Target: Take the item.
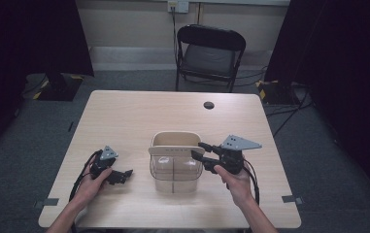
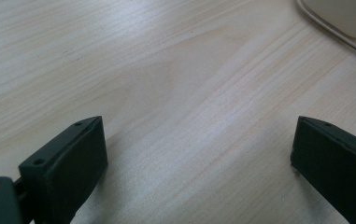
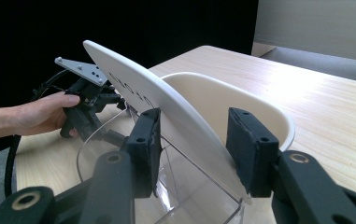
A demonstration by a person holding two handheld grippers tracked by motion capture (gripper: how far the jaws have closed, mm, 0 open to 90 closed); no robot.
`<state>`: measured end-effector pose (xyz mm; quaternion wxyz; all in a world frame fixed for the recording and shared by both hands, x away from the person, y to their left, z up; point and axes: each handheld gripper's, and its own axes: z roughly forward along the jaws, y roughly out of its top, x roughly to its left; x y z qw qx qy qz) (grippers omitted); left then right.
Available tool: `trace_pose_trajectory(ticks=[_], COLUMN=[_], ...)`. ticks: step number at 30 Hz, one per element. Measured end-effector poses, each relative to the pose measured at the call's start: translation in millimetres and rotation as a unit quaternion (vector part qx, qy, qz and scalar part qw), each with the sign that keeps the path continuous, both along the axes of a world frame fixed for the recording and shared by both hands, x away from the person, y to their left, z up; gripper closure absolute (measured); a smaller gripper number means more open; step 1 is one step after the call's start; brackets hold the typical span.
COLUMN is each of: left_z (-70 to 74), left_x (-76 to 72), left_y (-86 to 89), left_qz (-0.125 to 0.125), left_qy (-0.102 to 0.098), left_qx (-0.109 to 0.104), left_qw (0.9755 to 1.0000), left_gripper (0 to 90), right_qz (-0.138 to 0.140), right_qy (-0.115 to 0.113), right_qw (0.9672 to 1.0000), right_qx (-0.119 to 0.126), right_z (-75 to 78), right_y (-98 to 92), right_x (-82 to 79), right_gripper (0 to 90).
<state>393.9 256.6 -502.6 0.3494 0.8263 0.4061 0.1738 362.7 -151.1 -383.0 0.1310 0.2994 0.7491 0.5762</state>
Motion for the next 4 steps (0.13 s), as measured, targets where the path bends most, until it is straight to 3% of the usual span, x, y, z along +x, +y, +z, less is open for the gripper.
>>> trace_pose_trajectory(ticks=[4], left_z=[0.0], left_x=[0.0], left_y=[0.0], left_qz=[0.000], left_qy=[0.000], left_qx=[0.000], left_qw=[1.0000], left_gripper=[3.0], right_qz=[0.001], right_qy=[0.000], right_qw=[1.0000], right_qx=[0.000], right_z=[0.0], right_y=[-0.1], right_x=[0.3], right_gripper=[55.7])
